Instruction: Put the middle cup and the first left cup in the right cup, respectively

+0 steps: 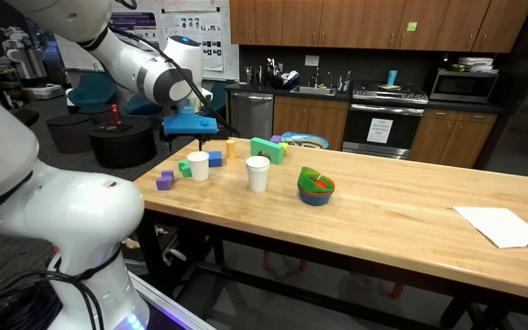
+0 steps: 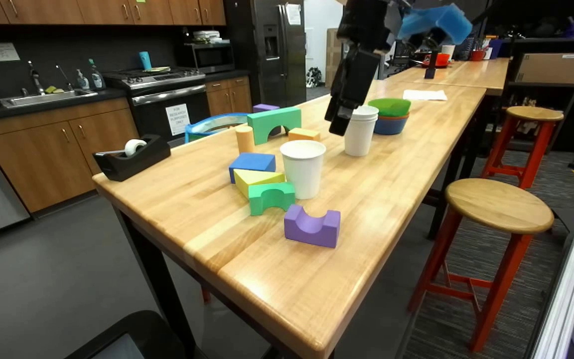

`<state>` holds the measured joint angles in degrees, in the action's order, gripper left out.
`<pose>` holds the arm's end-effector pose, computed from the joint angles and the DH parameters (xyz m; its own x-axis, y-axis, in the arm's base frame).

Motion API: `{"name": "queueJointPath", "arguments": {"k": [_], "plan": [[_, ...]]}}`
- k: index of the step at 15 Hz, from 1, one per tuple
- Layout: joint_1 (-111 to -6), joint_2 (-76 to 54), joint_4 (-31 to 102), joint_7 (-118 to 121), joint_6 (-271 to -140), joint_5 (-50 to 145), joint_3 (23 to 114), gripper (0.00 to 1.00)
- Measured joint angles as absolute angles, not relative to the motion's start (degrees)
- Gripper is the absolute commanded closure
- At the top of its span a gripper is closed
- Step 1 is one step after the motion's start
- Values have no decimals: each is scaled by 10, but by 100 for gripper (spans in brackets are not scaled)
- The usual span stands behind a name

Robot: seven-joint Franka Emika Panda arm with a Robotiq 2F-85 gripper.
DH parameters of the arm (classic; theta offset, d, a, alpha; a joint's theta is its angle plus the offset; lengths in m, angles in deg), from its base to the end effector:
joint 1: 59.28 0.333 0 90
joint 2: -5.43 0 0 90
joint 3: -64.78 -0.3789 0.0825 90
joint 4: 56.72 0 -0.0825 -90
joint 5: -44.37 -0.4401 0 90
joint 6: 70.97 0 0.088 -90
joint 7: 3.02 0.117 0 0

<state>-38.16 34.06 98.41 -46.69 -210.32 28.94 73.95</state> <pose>0.3965 0.0882 0.4132 0.6714 0.6649 0.3272 0.7214 -0.6875 -0.0831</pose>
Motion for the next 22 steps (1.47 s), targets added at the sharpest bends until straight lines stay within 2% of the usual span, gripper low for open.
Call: {"name": "queueJointPath", "arguments": {"k": [10,22], "plan": [[-392,256,968,-364,-2260,289,702,0],[-419,198,941,-346,-2280,269,713,0]]}}
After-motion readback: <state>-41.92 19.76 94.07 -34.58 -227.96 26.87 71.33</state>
